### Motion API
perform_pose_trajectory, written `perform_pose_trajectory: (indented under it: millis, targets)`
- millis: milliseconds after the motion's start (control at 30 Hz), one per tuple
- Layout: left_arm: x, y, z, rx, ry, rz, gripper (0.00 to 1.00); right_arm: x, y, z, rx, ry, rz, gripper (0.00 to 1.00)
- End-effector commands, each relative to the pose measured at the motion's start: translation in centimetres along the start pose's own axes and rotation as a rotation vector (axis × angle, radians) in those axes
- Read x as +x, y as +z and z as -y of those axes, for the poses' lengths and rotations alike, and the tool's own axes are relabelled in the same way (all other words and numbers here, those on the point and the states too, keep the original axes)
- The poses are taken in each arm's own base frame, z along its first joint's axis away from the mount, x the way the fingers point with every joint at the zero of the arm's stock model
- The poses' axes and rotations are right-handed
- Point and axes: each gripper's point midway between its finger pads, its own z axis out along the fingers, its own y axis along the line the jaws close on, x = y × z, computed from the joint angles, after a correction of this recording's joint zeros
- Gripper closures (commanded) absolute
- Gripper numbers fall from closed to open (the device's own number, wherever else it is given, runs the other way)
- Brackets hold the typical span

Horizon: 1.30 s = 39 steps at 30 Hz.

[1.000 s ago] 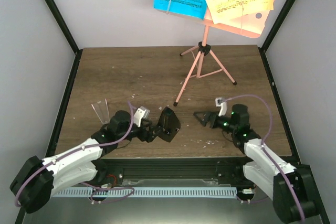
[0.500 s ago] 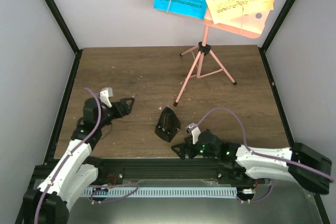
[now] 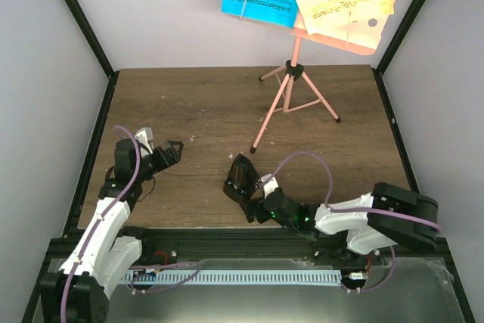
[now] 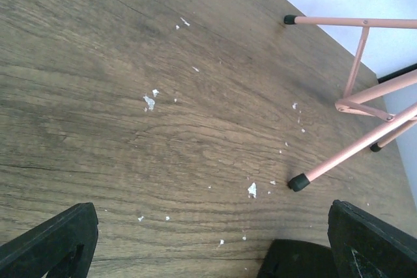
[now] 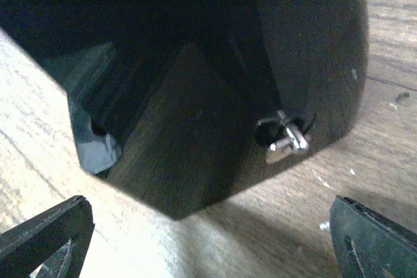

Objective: Pack up the instrument practice props

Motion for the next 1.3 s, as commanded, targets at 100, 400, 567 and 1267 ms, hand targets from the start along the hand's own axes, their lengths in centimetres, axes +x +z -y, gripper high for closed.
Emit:
perform_pose_trajectory:
  millis: [100,400,567,1267]
  targets:
    - [-0.2,-0.1,-1.3,-0.064,-0.004,0.024,0.02,-1.6,1.7,1.2,0.117,0.013,0.048,0.0]
    - [-0.6,-0.3,-3.5,-0.186,0.018,0.042,0.01,-3.3,1.7,6.3,0.196,0.108,0.089,0.0]
    - [-1.3,0.0,-5.5,-0.291,0.009,0.045,0.04,-4.7,1.9,7.6,0.189,0.118,0.107,0.0]
    - [-2.4,4.5,-13.8,-0.605,-0.046,-0.131,0.49,-8.1,-5.4,7.7,0.12,0.138,0.309,0.0]
